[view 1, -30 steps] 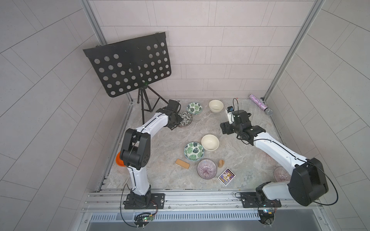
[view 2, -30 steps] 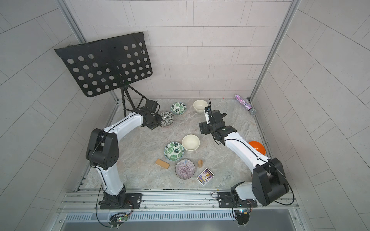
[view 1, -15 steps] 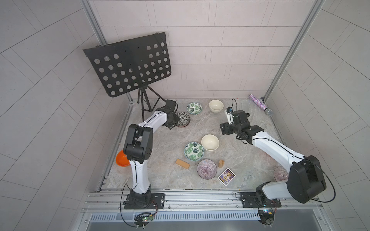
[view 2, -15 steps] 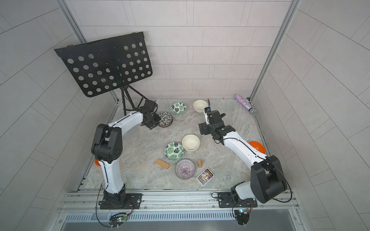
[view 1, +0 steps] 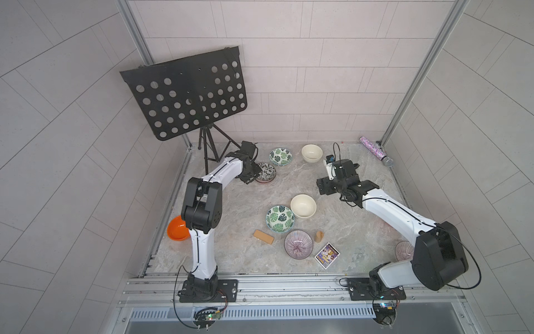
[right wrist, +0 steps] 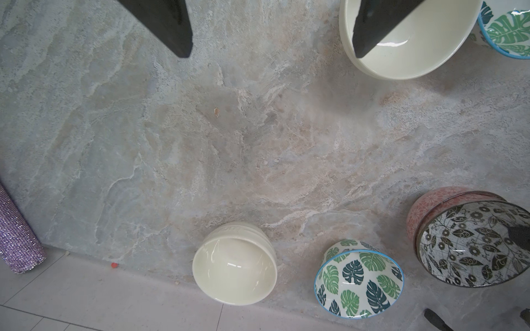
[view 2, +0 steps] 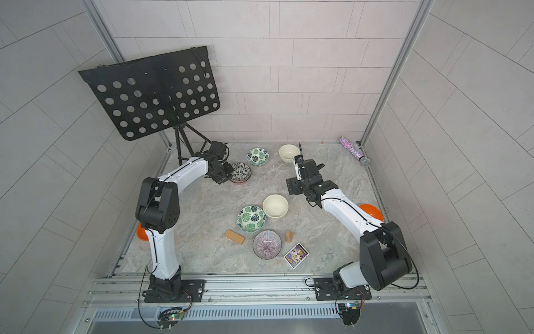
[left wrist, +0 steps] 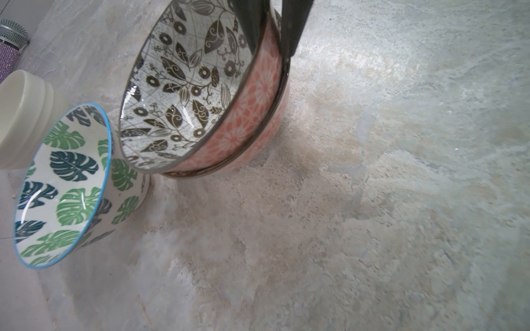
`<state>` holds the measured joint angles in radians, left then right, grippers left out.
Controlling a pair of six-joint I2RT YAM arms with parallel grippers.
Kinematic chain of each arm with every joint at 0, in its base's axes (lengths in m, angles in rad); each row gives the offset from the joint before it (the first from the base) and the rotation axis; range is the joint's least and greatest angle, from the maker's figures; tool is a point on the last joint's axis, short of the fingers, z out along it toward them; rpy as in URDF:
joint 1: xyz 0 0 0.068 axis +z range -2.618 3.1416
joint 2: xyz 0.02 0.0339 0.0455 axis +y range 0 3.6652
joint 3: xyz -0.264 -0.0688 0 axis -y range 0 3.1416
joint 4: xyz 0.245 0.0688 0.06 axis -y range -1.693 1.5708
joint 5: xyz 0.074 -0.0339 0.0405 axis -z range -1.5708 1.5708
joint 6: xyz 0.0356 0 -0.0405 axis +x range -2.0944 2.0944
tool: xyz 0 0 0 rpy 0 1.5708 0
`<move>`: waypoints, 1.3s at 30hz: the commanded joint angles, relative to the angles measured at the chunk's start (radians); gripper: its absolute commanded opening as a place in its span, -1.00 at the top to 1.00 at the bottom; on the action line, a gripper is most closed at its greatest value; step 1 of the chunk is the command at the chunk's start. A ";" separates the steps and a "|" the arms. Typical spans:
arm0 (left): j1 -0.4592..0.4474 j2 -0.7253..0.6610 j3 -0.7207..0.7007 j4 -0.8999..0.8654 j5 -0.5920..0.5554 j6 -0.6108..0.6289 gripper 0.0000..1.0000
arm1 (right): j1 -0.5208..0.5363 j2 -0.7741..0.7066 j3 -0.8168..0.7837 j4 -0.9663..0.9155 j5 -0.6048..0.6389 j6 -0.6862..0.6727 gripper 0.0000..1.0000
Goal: Stack the bowls
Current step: Place the bowl in the bowl.
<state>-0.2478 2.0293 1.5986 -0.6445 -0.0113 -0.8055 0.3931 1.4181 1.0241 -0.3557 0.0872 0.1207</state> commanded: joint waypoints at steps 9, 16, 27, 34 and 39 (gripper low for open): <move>0.010 -0.051 -0.004 -0.061 -0.033 0.059 0.28 | -0.001 0.010 0.022 -0.007 -0.015 0.016 -0.80; 0.013 -0.049 0.017 -0.052 -0.042 0.075 0.42 | 0.001 0.029 0.024 -0.002 -0.030 0.019 -0.80; 0.024 -0.033 0.038 -0.039 -0.006 0.075 0.65 | 0.000 0.050 0.028 0.002 -0.048 0.020 -0.79; 0.048 0.021 0.049 -0.028 0.122 0.061 0.76 | 0.002 0.074 0.051 -0.010 -0.071 0.020 -0.77; 0.057 0.034 0.049 -0.021 0.150 0.058 0.78 | 0.005 0.086 0.061 -0.012 -0.078 0.018 -0.77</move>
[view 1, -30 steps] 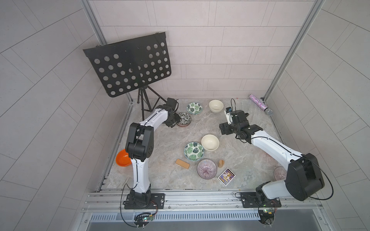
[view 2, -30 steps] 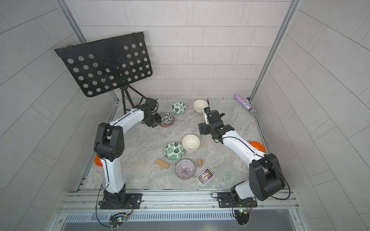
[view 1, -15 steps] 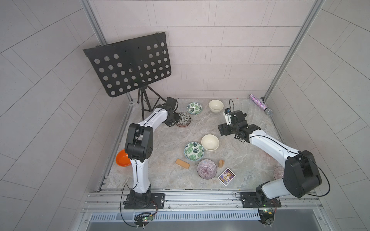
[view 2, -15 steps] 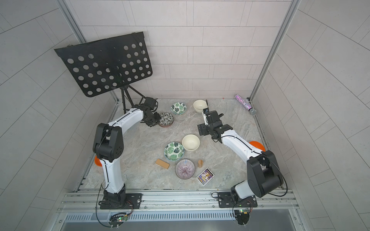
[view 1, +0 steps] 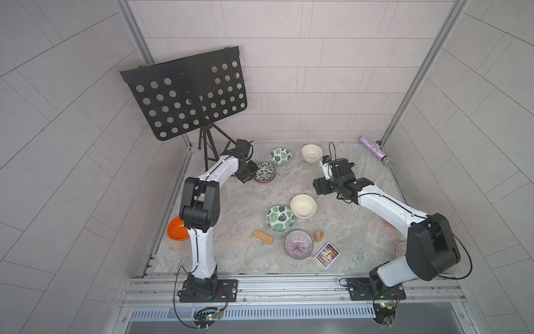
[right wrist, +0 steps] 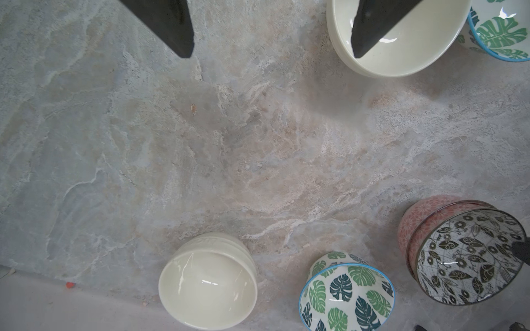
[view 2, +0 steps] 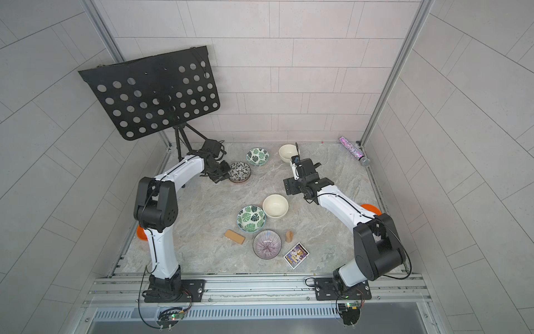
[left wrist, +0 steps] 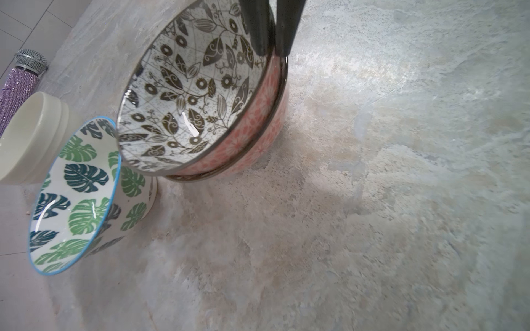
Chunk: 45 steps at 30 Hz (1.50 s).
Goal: Stack the bowls
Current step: Place the bowl in the bowl, then pick up the bowl from the center of the board.
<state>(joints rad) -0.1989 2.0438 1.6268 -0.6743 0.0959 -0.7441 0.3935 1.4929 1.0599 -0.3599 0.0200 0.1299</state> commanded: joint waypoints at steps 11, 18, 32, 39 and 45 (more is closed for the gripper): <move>0.017 -0.016 0.017 0.011 0.008 0.001 0.79 | 0.011 0.035 0.044 -0.009 -0.014 0.009 -0.77; 0.018 -0.067 0.017 0.013 -0.041 0.014 0.68 | 0.031 0.047 0.064 0.029 -0.026 0.016 -0.77; -0.020 -0.215 -0.040 0.001 -0.245 0.126 -0.30 | 0.065 0.354 0.394 0.065 0.036 0.223 -0.53; -0.062 -0.343 -0.127 -0.032 -0.437 0.185 -1.00 | 0.068 0.649 0.731 -0.031 0.022 0.339 -0.11; -0.094 -0.433 -0.206 -0.033 -0.538 0.180 -1.00 | 0.066 0.783 0.861 -0.036 0.036 0.437 0.02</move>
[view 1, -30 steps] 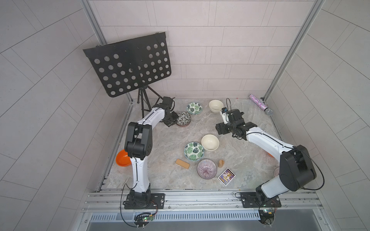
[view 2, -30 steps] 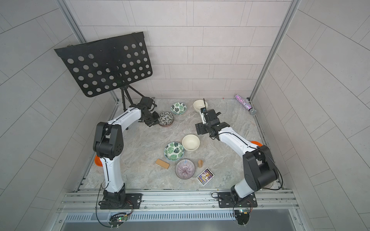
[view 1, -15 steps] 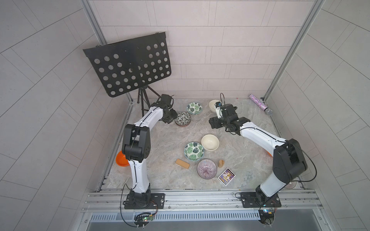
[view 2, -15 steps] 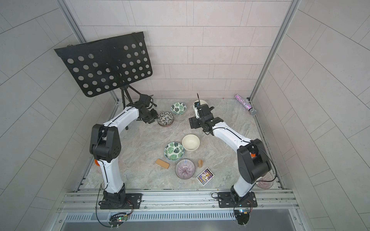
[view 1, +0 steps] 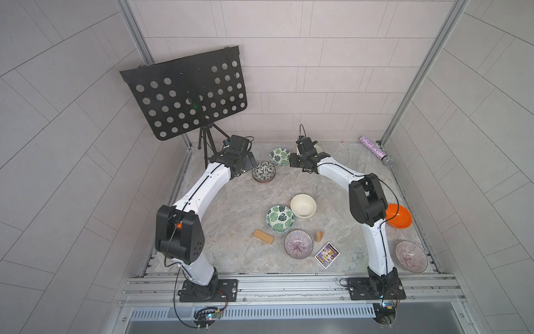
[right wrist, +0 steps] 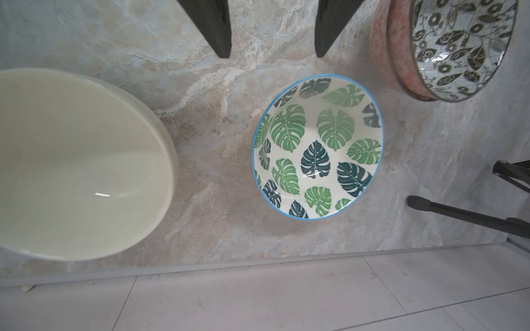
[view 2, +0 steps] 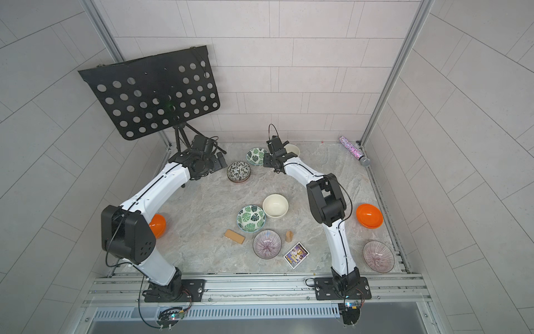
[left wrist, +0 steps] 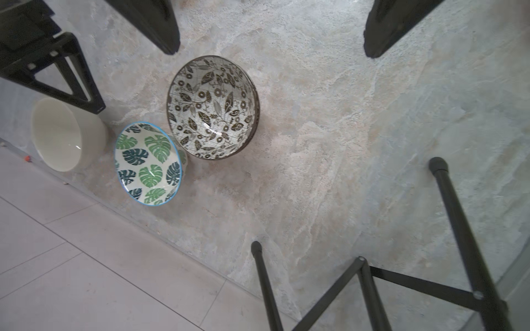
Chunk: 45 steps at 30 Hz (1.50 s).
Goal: Stack the bowls
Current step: Pick up the bowl from the center of the board.
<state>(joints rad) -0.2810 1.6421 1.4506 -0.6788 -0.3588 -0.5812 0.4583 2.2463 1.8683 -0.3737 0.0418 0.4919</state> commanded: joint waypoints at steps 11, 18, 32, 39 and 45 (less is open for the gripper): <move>-0.033 -0.049 -0.082 -0.021 -0.072 -0.018 -1.00 | -0.005 0.192 0.212 0.016 0.023 0.166 0.06; -0.037 -0.050 -0.080 -0.010 -0.071 -0.020 -0.91 | -0.028 0.281 0.314 0.007 -0.019 0.211 0.32; -0.039 -0.056 -0.085 -0.001 -0.078 -0.014 -0.88 | -0.070 0.303 0.353 0.019 -0.063 0.215 1.00; -0.038 -0.056 -0.080 0.001 -0.076 -0.013 -0.89 | -0.079 0.222 0.311 0.015 -0.069 0.196 1.00; -0.039 -0.052 -0.069 -0.008 -0.058 -0.010 -0.88 | -0.104 0.045 0.136 -0.012 -0.119 0.118 1.00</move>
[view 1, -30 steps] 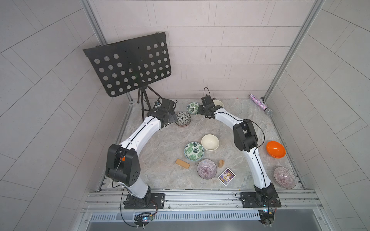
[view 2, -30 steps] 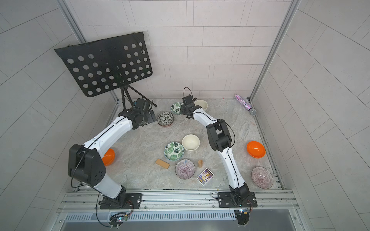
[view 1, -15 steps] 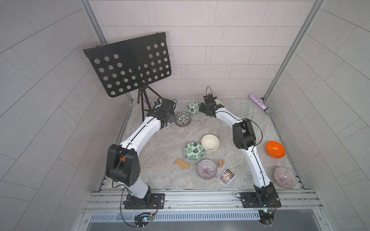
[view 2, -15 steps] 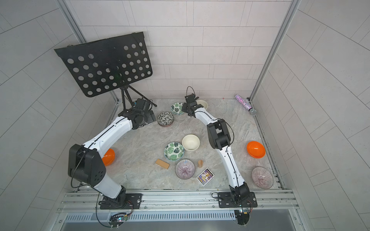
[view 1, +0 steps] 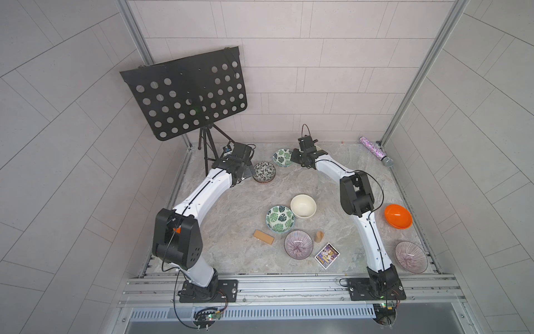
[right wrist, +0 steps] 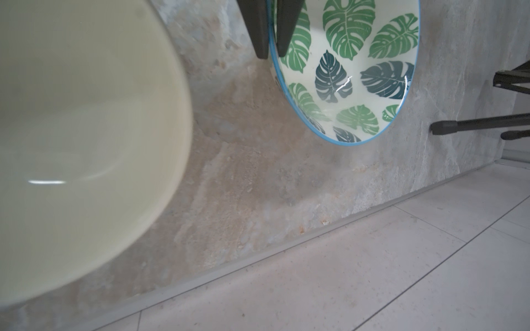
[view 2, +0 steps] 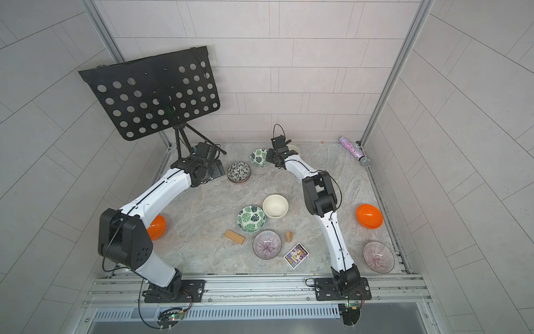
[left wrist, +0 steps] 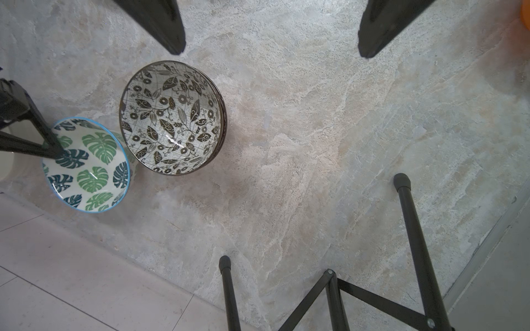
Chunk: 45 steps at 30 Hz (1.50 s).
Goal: Stack the bowls
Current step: Pick up the bowl from the center of the board, then place the bowl at the center of the board.
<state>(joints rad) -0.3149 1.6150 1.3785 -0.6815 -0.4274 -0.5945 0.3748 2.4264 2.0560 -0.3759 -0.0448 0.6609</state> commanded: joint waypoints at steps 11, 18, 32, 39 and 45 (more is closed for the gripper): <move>-0.007 -0.028 0.000 -0.023 0.022 0.007 -0.88 | -0.030 -0.355 -0.405 0.031 -0.219 -0.169 1.00; -0.010 -0.054 -0.018 -0.028 0.024 0.010 -0.88 | -0.022 -0.362 -0.479 0.092 -0.291 -0.180 1.00; -0.014 -0.066 -0.027 -0.034 0.017 0.010 -0.87 | -0.016 -0.313 -0.481 0.173 -0.286 -0.161 1.00; -0.014 -0.074 -0.033 -0.037 0.007 0.012 -0.87 | -0.016 -0.289 -0.471 0.186 -0.283 -0.159 1.00; -0.014 -0.074 -0.035 -0.038 0.007 0.008 -0.87 | -0.017 -0.272 -0.476 0.204 -0.288 -0.159 1.00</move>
<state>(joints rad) -0.3233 1.5715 1.3617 -0.6975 -0.4129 -0.5938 0.3550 2.1498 1.5616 -0.2237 -0.3187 0.4911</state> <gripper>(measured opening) 0.935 0.081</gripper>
